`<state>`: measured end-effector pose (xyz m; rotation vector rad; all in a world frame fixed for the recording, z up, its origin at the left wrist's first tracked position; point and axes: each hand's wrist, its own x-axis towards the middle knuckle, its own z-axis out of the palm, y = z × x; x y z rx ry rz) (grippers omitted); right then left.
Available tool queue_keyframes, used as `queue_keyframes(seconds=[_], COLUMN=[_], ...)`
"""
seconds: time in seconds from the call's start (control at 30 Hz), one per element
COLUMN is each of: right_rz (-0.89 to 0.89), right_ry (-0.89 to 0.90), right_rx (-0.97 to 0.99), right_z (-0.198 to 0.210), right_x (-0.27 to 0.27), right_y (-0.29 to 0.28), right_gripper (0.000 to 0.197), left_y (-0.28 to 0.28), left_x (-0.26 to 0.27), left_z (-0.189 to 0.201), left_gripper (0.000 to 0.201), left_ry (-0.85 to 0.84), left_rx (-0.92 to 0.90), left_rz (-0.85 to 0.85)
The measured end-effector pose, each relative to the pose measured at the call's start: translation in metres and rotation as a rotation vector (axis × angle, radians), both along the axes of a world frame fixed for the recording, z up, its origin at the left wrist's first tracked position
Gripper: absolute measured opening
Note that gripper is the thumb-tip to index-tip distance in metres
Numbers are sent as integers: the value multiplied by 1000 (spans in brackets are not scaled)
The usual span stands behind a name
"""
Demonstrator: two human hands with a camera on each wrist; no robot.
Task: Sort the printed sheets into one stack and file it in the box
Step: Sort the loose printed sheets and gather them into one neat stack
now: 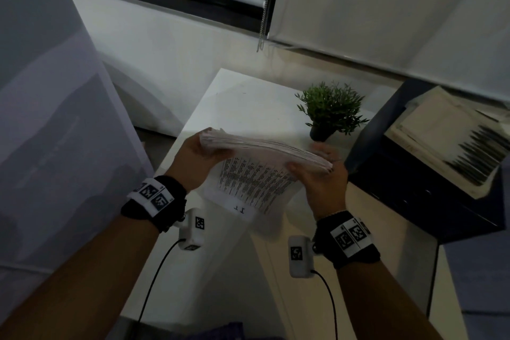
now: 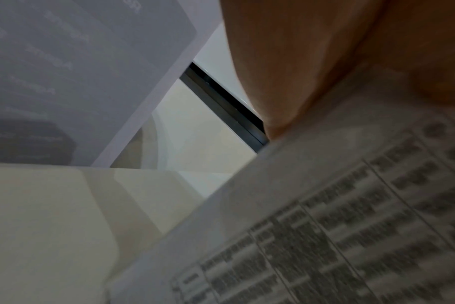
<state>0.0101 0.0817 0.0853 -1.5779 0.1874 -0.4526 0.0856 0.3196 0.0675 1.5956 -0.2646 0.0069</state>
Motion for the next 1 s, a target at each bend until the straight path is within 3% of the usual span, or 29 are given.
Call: queue_keyframes(seconds=[0.1, 0.3, 0.37, 0.47, 0.53, 0.63, 0.7, 0.8, 0.9, 1.0], right_rz=[-45, -67, -53, 47, 69, 54, 37, 7, -50, -116], right_ry=[-50, -303, -230, 33, 134, 121, 68, 47, -38, -98], right_rx=[-55, -362, -360, -180, -144, -111, -102, -77, 47, 136], right_z=[7, 42, 29, -8, -21, -13, -4, 0, 14, 26], right_x=[3, 7, 8, 0, -4, 1, 3, -1, -2, 6], right_y=[5, 17, 15, 14, 16, 20, 20, 19, 19, 22], right_gripper=[11, 18, 25, 48, 43, 45, 50, 38, 34, 17], left_y=[-11, -24, -19, -11, -12, -15, -16, -11, -3, 1], left_x=[-2, -20, -22, -23, -25, -27, -28, -31, -26, -22], left_z=[13, 28, 13, -22, -36, -29, -20, -18, -27, -29], left_gripper=[22, 23, 26, 42, 43, 32, 41, 62, 55, 50], left_ry=[-62, -331, -271, -42, 83, 86, 10, -34, -23, -4], left_rx=[27, 129, 89, 19, 20, 2, -22, -57, -16, -20], left_rz=[151, 511, 494, 350, 282, 327, 365, 292, 207, 193])
